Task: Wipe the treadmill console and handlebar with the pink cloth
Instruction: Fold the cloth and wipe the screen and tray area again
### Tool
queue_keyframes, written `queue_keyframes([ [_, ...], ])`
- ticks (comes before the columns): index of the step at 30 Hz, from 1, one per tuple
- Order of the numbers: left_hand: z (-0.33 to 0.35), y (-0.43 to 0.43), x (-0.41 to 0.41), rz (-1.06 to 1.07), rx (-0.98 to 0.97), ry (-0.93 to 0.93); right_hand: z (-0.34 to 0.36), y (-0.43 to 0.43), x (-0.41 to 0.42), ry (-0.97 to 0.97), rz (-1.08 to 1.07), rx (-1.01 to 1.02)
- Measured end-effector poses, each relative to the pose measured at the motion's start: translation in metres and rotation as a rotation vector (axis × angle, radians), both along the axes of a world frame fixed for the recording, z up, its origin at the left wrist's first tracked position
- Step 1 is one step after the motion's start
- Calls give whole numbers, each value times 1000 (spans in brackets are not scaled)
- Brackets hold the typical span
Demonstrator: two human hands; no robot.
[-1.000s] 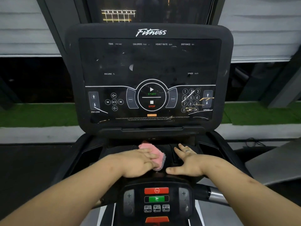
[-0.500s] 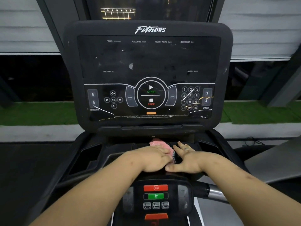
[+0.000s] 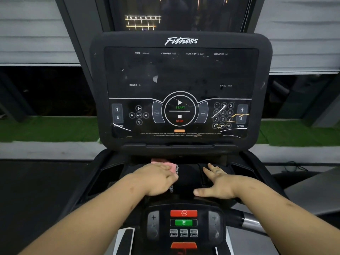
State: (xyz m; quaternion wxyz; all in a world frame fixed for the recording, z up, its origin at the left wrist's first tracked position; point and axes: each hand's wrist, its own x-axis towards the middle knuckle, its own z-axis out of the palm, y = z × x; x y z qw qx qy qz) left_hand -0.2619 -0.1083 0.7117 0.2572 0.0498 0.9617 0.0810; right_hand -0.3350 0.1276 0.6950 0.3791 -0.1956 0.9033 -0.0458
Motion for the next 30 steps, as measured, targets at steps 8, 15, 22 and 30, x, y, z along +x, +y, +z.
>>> queue_keyframes([
  [8, -14, 27, -20, -66, 9, 17, -2, -2, 0, 12, -2, 2],
  [15, -4, 4, 3, 12, -121, 8, 1, -1, 2, 9, -14, -7],
  [22, 13, 24, 9, 116, -37, -107, -1, 0, 2, 11, -21, -26],
  [30, -5, 35, -22, 48, -102, -45, -4, 0, -1, 10, -18, -19],
])
